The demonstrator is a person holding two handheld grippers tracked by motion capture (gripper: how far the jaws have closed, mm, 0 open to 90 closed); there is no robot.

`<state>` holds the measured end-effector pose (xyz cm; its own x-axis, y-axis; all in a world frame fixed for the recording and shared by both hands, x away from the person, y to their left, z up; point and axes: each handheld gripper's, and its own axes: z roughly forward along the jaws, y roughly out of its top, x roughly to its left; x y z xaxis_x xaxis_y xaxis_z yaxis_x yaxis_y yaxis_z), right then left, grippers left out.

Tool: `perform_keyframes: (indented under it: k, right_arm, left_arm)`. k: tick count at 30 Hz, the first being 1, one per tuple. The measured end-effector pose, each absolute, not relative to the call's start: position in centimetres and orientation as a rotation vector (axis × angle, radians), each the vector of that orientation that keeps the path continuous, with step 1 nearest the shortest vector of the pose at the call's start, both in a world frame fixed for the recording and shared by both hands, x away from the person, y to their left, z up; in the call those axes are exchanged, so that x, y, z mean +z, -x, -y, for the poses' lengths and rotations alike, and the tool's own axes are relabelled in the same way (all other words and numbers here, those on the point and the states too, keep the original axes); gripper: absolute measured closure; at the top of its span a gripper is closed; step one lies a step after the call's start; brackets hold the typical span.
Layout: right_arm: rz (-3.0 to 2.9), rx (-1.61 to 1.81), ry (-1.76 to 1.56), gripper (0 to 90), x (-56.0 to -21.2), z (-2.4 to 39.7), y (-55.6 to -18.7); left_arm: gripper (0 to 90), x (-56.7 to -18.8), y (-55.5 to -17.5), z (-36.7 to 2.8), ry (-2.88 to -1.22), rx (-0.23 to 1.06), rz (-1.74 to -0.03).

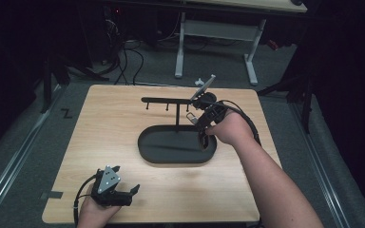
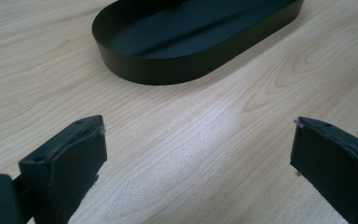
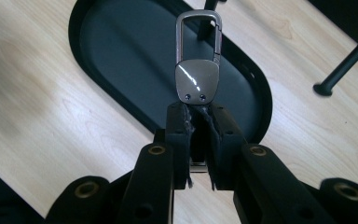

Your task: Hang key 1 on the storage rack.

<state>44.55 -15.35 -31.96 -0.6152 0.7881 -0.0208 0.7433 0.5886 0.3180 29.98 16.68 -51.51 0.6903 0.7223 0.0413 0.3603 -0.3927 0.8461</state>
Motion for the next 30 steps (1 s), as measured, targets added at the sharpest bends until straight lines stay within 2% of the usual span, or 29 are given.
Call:
perform_keyframes:
  k: [30]
  right_arm:
    - [-2.566,0.411,-1.352,80.3,-34.5,14.1,-48.5]
  left_arm:
    - [4.0,-51.5,-29.9,-16.8,-1.999,0.502,-0.829]
